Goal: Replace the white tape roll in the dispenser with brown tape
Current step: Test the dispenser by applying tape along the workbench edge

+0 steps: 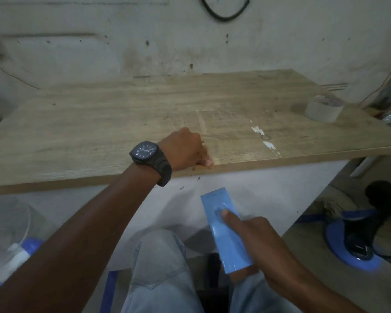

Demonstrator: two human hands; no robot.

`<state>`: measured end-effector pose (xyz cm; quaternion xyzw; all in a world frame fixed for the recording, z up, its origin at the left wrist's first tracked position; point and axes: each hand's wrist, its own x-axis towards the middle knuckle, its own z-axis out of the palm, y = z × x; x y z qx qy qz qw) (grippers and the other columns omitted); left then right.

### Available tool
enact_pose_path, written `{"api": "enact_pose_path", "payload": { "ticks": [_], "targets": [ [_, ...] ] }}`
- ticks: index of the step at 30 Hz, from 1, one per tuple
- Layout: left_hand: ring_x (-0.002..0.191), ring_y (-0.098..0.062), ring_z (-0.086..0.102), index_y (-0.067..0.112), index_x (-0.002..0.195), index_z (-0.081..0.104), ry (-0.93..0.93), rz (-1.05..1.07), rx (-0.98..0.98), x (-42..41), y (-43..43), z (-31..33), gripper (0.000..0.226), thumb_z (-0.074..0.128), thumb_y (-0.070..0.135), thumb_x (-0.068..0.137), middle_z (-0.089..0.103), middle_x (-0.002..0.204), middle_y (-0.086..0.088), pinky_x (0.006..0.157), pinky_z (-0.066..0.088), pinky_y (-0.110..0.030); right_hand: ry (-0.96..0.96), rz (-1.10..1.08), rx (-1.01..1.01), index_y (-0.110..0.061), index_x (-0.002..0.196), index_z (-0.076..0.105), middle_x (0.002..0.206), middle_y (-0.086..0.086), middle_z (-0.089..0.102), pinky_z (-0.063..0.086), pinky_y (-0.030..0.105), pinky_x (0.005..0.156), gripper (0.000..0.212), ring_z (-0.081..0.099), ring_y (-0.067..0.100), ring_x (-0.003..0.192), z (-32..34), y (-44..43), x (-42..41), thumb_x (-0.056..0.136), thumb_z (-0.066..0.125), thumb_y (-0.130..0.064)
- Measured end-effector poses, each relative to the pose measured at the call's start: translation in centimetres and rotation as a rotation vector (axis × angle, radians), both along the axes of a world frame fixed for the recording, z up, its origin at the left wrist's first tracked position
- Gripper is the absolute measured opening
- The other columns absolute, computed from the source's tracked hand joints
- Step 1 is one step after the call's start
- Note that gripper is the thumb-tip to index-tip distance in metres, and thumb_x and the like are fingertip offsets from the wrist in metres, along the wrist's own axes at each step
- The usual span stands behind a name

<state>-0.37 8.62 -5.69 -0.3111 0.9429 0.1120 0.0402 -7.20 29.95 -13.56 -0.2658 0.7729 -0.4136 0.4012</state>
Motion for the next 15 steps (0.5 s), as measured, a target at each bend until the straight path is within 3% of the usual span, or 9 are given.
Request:
{"api": "enact_pose_path", "payload": {
  "ticks": [2, 6, 9, 12, 15],
  "targets": [
    [0.102, -0.026, 0.065, 0.023, 0.103, 0.077, 0.008, -0.018, -0.008, 0.4, 0.1, 0.0, 0.027, 0.06, 0.043, 0.097, 0.065, 0.09, 0.002, 0.09, 0.053, -0.037, 0.022, -0.019, -0.019, 0.003, 0.081, 0.074, 0.081, 0.018, 0.077, 0.057, 0.056, 0.083, 0.064, 0.075, 0.034, 0.077, 0.1, 0.6, 0.0, 0.085, 0.065, -0.061],
    [0.113, -0.028, 0.063, 0.017, 0.111, 0.074, -0.027, -0.045, -0.026, 0.7, 0.6, 0.4, 0.044, 0.053, 0.052, 0.095, 0.072, 0.115, -0.006, 0.097, 0.051, -0.04, 0.023, -0.067, -0.068, 0.007, 0.082, 0.073, 0.081, 0.021, 0.076, 0.057, 0.058, 0.083, 0.068, 0.075, 0.037, 0.078, 0.2, 1.3, -0.3, 0.084, 0.064, -0.061],
    [0.107, -0.027, 0.066, 0.013, 0.101, 0.073, 0.015, -0.015, -0.046, 0.7, 1.0, -0.1, 0.043, 0.047, 0.046, 0.092, 0.075, 0.109, -0.004, 0.095, 0.052, -0.04, 0.005, -0.129, -0.106, 0.001, 0.074, 0.076, 0.074, 0.014, 0.078, 0.06, 0.056, 0.076, 0.064, 0.076, 0.031, 0.07, 0.5, 1.5, -0.9, 0.078, 0.067, -0.063],
    [0.115, -0.03, 0.064, 0.013, 0.11, 0.074, 0.064, -0.008, -0.068, 0.7, 1.1, -1.1, 0.037, 0.061, 0.043, 0.093, 0.074, 0.116, -0.007, 0.099, 0.05, -0.041, 0.018, -0.132, -0.141, 0.001, 0.075, 0.075, 0.071, 0.013, 0.077, 0.059, 0.056, 0.078, 0.068, 0.076, 0.032, 0.07, 0.8, 1.7, -1.3, 0.077, 0.066, -0.067],
    [0.125, -0.026, 0.06, 0.014, 0.126, 0.069, 0.157, 0.018, -0.083, 1.3, 0.6, -2.3, 0.061, 0.077, 0.052, 0.079, 0.069, 0.131, -0.006, 0.104, 0.047, -0.04, 0.013, -0.126, -0.167, 0.003, 0.081, 0.075, 0.074, 0.012, 0.078, 0.057, 0.056, 0.08, 0.071, 0.076, 0.031, 0.072, 0.7, 1.9, -1.4, 0.077, 0.066, -0.068]
  ]
}}
